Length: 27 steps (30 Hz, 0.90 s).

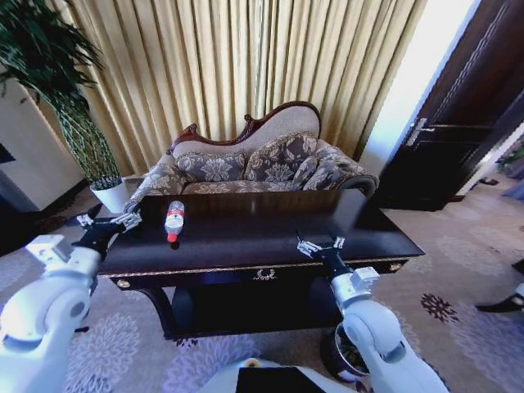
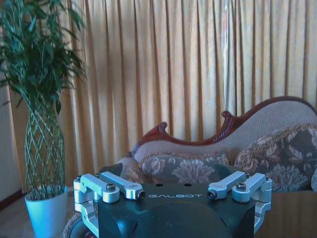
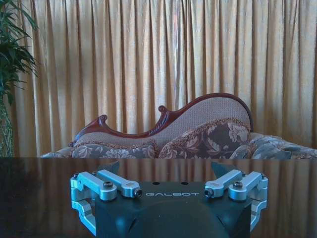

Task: Move to the front of the table and place the trash on the table into the trash bin.

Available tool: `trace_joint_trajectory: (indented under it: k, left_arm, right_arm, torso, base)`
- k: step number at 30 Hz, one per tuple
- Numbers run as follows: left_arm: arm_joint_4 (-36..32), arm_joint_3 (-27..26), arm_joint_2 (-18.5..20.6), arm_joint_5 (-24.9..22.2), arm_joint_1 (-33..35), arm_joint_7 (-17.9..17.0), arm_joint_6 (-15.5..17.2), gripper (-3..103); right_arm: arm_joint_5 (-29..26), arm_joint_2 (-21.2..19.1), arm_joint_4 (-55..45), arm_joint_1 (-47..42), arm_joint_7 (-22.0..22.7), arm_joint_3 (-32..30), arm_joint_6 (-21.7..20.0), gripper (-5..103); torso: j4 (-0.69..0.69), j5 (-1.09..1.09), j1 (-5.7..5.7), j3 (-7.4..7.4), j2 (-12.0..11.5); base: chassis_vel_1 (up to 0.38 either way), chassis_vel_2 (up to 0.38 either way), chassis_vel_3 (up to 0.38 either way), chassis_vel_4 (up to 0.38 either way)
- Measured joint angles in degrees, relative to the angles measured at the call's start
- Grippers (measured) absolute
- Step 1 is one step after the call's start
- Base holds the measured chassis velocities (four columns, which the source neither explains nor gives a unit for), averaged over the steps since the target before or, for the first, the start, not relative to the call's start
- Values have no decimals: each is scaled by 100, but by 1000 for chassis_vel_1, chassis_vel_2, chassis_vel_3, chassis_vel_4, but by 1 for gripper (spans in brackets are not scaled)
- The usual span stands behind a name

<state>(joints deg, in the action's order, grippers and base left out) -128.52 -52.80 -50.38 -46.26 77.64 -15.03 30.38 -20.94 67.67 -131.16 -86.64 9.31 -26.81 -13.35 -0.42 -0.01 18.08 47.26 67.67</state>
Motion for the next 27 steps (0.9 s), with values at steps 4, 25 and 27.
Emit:
trace_joint_trajectory:
  k: [4, 25, 27]
  left_arm:
    - [245, 548, 214, -241, -504, -478, 216, 100]
    - [1109, 2743, -27, -938, -1987, -1721, 1042, 100]
    - [1140, 2755, -103, -934, -1937, -1720, 1057, 100]
  right_arm:
    - [-102, -61, 10, -19, 8, -33, -24, 100]
    - [-184, -72, 156, -80, 24, -300, -43, 100]
    - [-185, -73, 180, -75, 28, -330, -43, 100]
  torso:
    - [-1, 0, 0, 0, 0]
    - [-1, 1, 0, 0, 0]
    - [0, 1, 0, 0, 0]
  base:
    - [0, 0, 0, 0]
    - [0, 0, 0, 0]
    - [0, 0, 0, 0]
